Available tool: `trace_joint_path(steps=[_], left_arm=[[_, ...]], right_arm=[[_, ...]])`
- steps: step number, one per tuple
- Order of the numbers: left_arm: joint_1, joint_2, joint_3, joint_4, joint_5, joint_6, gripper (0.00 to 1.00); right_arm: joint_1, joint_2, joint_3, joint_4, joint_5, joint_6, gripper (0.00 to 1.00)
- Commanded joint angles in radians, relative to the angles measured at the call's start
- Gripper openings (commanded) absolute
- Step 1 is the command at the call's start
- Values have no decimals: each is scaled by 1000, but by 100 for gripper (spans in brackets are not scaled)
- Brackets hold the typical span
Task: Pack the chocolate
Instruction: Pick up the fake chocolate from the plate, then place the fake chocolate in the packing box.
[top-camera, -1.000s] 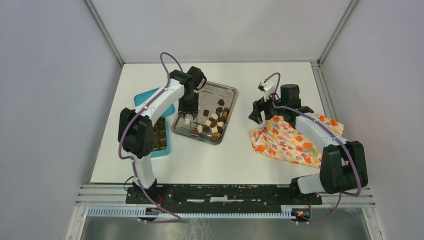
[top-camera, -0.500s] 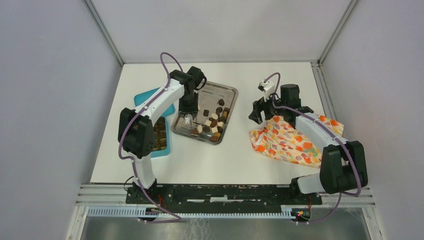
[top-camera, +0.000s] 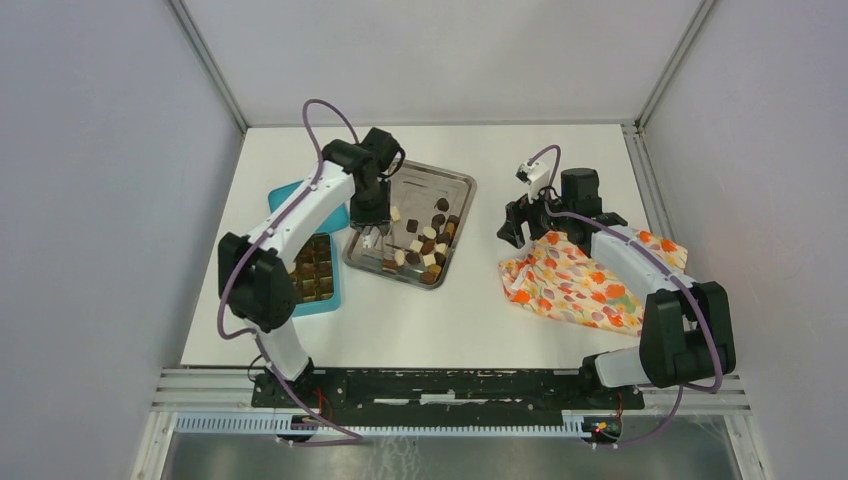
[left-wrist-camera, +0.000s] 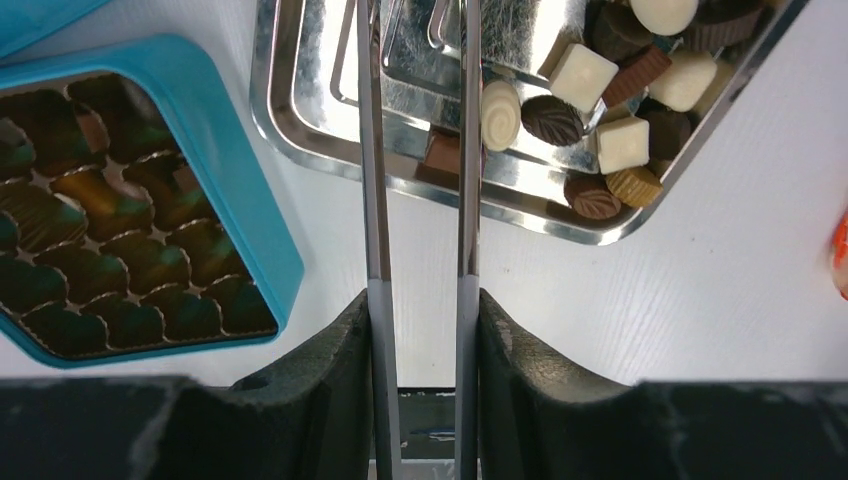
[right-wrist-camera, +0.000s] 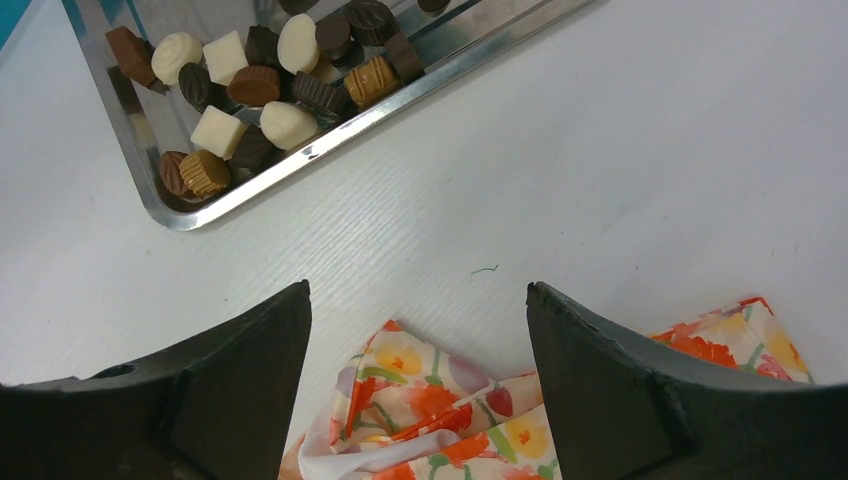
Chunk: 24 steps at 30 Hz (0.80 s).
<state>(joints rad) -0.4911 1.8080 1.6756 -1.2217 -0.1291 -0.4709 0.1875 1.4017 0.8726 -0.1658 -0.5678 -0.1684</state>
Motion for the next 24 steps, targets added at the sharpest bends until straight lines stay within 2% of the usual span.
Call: trace_joint_path(steps=[1,9,15,18,24], left_arm=[[-3,-179,-41,-15,-13,-12,2],[30,-435,-240,-159,-109,-125,2],[204,-595,-332,-243,-144,-103,2],[285,-634,-354,-243,-148,-77,2],[370,-618,-437,-231,-210,-46,2]], right_arm=[[-2,-19,7,32,-23,6,84],[-2,-15,18,25,-48,4,84],[-2,2,31,19,-74,12,84],[-3,6,38,17,-81,13,84],[-3,8,40,15,-87,13,84]])
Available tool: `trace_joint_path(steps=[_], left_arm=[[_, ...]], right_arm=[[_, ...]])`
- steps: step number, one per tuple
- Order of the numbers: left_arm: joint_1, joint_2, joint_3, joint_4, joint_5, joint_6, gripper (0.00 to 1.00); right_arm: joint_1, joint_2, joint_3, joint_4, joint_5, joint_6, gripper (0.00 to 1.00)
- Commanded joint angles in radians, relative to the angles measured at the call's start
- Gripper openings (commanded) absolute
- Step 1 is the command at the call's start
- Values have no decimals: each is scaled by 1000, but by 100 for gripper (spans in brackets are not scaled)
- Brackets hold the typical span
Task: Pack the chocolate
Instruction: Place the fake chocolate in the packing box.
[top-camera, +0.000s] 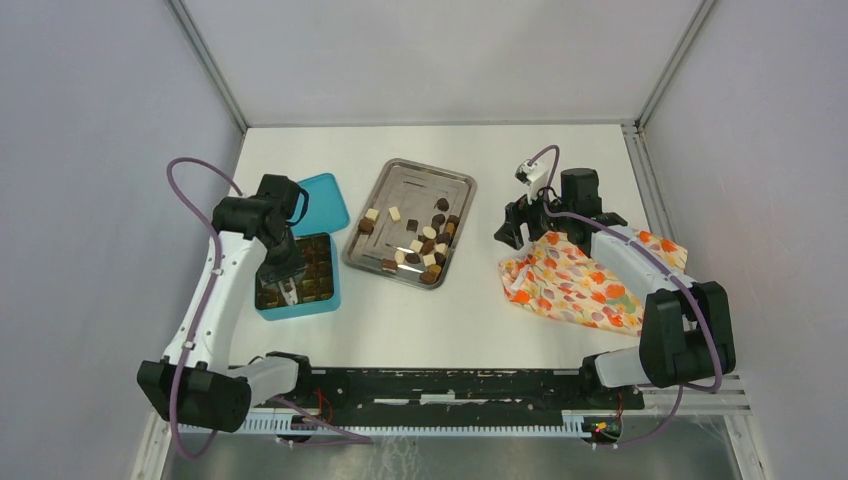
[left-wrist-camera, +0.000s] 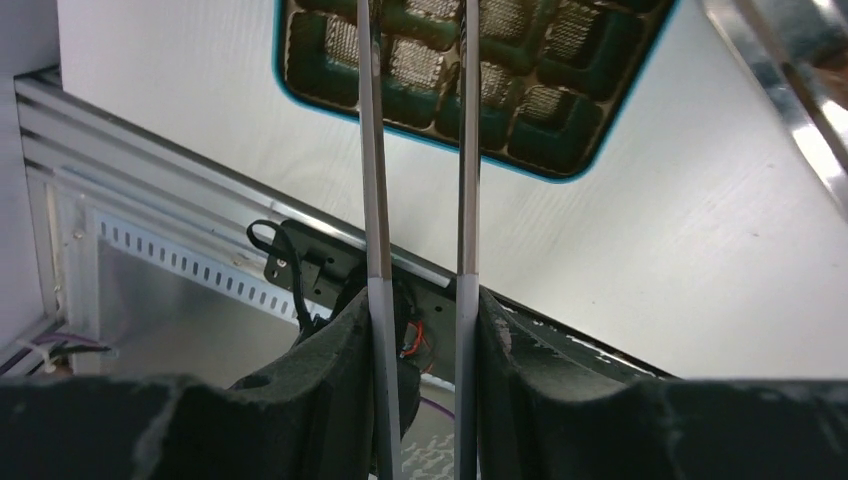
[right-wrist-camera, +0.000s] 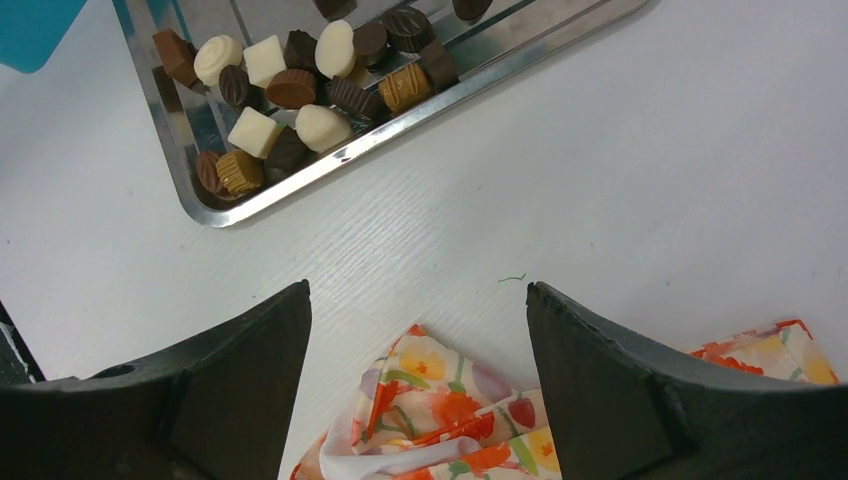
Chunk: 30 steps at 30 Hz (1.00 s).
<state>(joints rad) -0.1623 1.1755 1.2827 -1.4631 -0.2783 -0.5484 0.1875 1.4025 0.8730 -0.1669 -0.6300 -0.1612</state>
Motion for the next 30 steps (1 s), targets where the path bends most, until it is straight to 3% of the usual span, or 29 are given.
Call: trace_joint_path(steps=[1,14,23,30], left_arm=[[53,19,-54,16,-63,39,2],[107,51,-95,86,-55,79,10],[109,72,-88,99,-56,84,34],[110,75,-103,93,-57,81,44]], right_arm=[[-2,8,40,17,-26,6,84],[-2,10,38,17,-28,3,84],[-3,10,34,15,-24,-1,84],[-2,8,30,17,-23,-2,85]])
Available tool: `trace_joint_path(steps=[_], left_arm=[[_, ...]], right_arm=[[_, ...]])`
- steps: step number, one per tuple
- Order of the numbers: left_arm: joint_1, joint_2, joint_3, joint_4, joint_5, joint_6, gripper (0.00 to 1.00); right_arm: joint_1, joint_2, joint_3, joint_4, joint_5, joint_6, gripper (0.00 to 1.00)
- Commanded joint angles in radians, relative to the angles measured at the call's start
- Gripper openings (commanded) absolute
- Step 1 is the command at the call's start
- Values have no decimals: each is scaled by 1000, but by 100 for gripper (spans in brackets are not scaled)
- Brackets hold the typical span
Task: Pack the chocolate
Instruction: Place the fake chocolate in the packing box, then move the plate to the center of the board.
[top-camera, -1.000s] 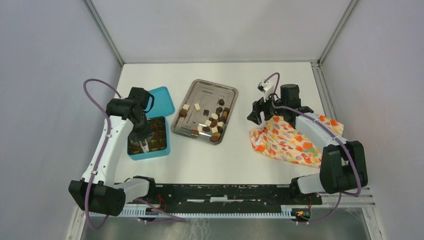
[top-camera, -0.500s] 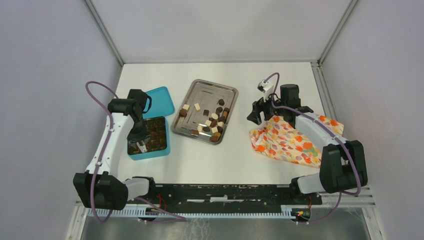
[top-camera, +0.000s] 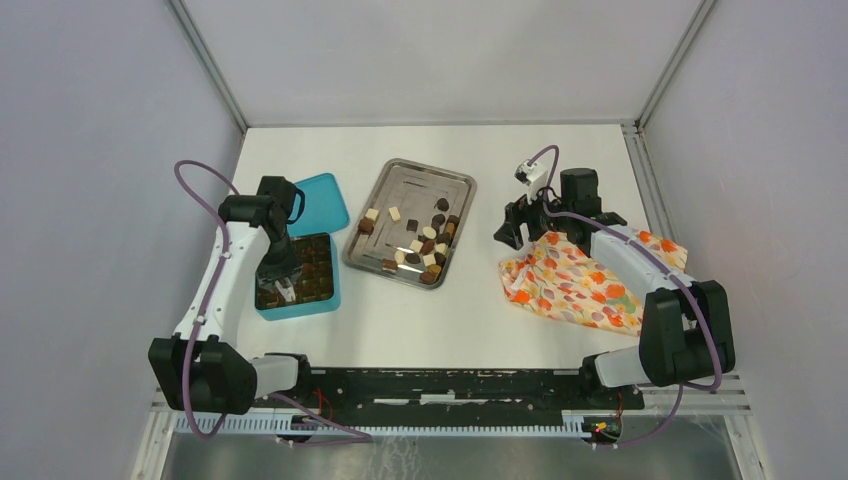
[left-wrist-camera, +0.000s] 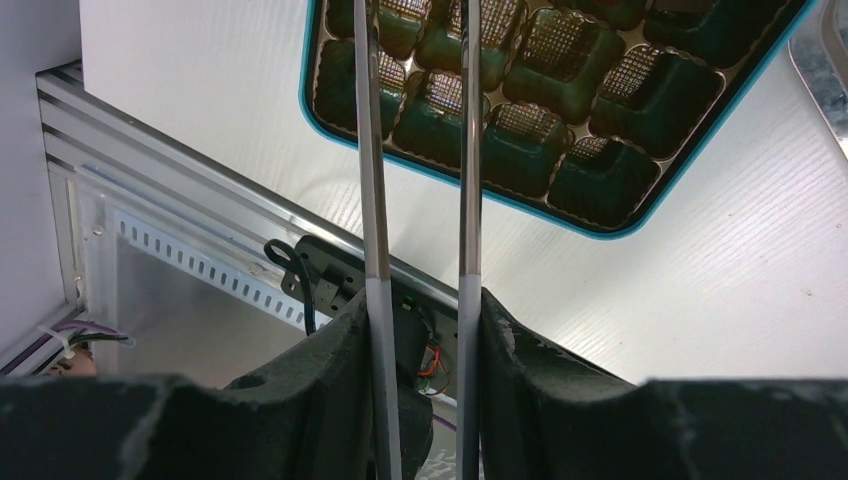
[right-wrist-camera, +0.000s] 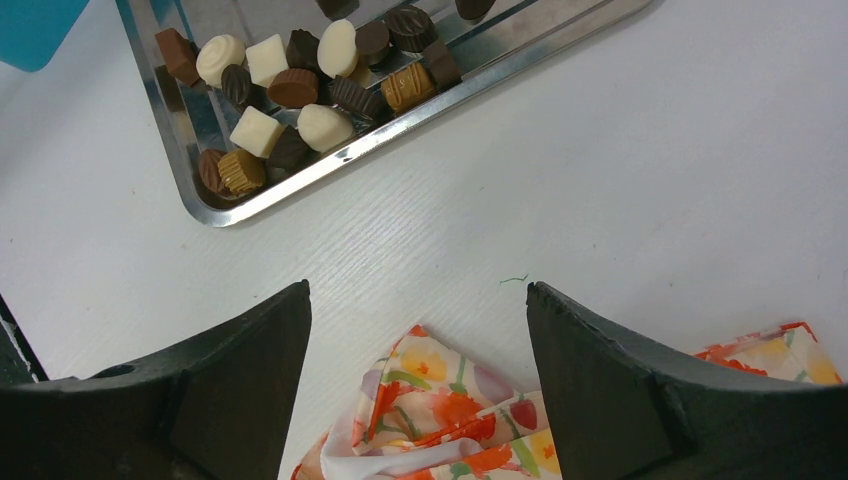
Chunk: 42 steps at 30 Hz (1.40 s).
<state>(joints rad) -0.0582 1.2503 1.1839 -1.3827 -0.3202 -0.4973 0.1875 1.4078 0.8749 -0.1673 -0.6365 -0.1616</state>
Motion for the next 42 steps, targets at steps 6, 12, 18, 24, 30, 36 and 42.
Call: trace_joint_path(steps=[6,12,18,24,30,36,42], left_arm=[[5,-3,-3,7,-19,29,46],[5,-8,41,-5,-5,25,42],[6,-33,139,-17,81,15,35],[5,-69,177,28,236,11,32],[5,-96,178,86,376,-5,31],[3,-107,160,105,418,-6,30],[2,-128,149,176,501,-19,29]], right_arm=[[-2,2,27,19,-18,-1,85],[-2,0,27,17,-19,-3,84],[-2,-1,26,19,-23,-1,84],[-2,-1,25,16,-60,-13,85],[-2,-1,26,12,-123,-29,85],[-2,4,27,9,-148,-36,85],[-2,10,24,19,-179,-29,85]])
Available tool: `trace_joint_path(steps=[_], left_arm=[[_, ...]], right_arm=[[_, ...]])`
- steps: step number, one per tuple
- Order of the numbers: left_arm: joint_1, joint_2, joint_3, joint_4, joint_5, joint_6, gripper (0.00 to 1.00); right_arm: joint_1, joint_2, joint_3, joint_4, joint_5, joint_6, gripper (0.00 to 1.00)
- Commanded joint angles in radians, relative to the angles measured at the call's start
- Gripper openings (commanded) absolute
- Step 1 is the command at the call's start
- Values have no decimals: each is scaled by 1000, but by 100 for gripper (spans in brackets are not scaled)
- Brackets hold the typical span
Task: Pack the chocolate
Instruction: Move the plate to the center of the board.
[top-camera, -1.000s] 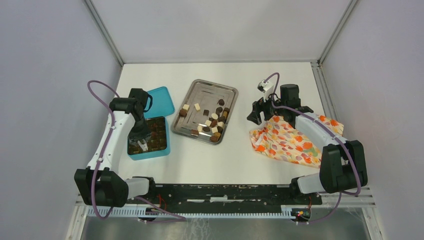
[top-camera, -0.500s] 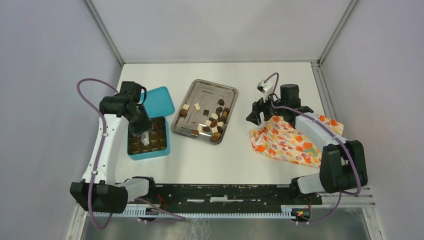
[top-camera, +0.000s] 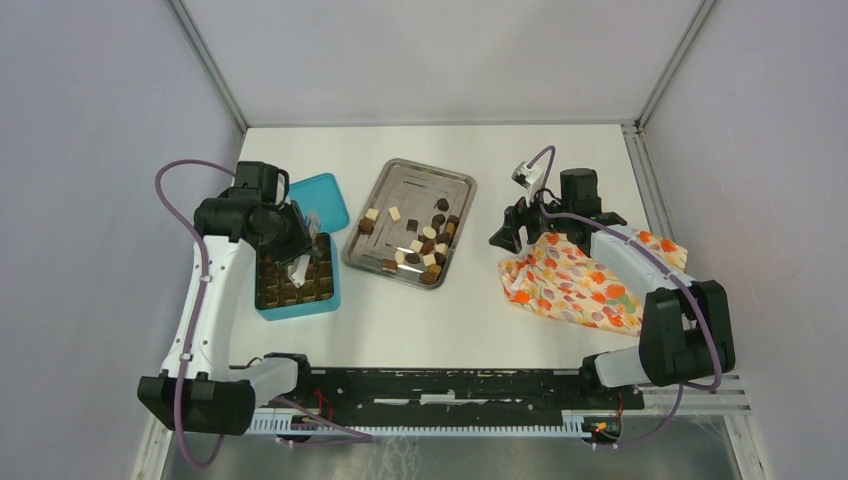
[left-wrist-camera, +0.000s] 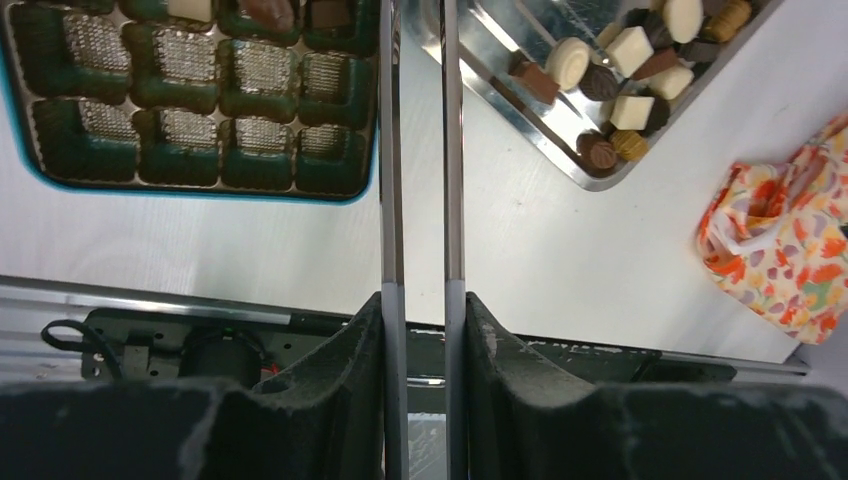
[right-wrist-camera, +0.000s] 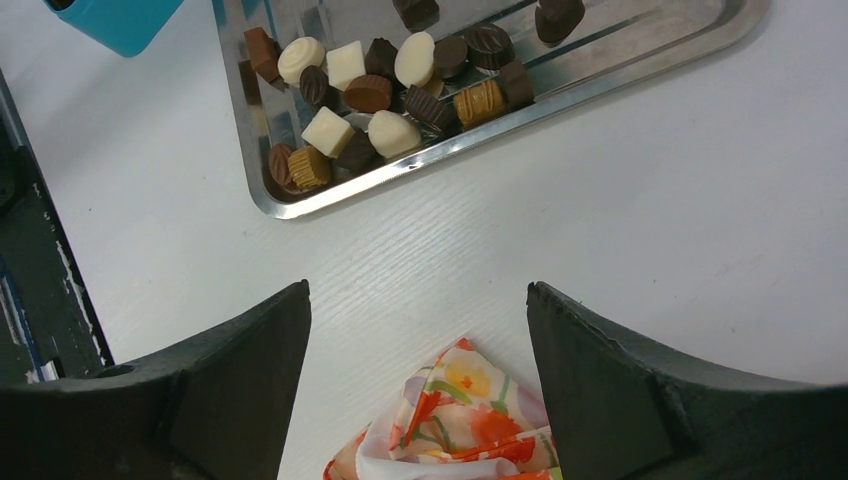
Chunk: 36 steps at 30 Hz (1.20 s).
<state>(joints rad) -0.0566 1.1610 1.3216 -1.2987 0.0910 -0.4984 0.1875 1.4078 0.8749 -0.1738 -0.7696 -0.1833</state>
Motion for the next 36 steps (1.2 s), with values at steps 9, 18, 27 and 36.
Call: trace_joint_path(steps=[9,18,27,36], left_arm=[[-27,-33,-44,192,187,-52,29],[-167,21,-52,254,117,-106,29],[-272,70,-41,295,65,-143,29],[-339,117,-18,360,52,-168,29]], right_arm=[[-2,13,24,27,-54,-5,85],[-1,11,20,29,-57,-8,85],[0,4,12,34,-65,-7,85],[-1,4,12,39,-71,-3,85]])
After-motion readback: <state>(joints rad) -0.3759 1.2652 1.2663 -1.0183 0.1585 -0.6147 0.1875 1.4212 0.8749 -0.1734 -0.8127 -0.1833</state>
